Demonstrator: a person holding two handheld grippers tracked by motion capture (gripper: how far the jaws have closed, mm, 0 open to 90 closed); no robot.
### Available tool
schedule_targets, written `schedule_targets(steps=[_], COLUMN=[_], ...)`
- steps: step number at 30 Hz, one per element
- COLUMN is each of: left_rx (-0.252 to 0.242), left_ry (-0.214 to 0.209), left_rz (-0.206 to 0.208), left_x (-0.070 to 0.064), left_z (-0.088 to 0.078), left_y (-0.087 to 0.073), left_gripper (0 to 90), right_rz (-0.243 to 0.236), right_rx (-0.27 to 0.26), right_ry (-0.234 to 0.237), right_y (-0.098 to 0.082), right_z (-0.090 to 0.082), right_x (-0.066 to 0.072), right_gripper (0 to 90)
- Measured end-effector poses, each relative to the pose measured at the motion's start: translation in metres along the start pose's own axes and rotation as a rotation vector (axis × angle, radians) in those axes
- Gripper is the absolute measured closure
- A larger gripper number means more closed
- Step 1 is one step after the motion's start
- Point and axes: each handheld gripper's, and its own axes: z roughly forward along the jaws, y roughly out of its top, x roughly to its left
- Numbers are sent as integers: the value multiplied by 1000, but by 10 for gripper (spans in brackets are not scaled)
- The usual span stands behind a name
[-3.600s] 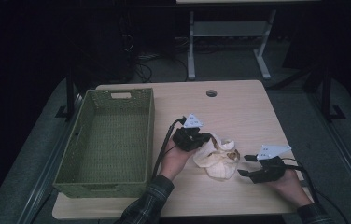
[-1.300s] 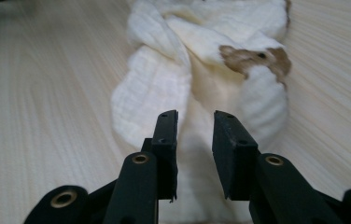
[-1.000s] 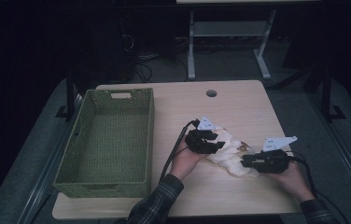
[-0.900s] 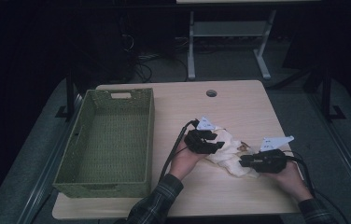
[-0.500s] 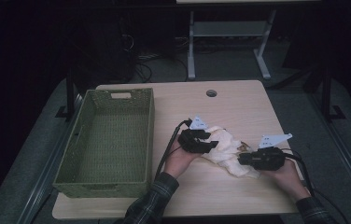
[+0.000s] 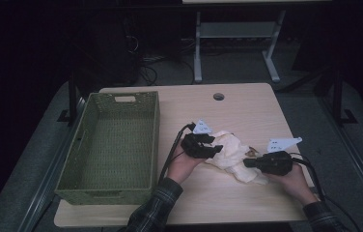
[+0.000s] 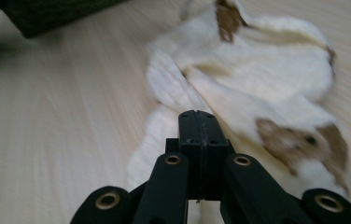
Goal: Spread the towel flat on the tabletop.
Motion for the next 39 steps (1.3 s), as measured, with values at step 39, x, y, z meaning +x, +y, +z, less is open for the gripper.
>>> schedule_targets(steps=[39], left_rx=[12], left_ry=[21], left_rz=[-8], left_x=[-14], left_z=[-22], left_y=[-19], left_gripper=[513], right_rz=[-28], right_rx=[-22], right_ry=[-47], right_y=[42], right_z=[7], right_x=[-23], right_gripper=[719])
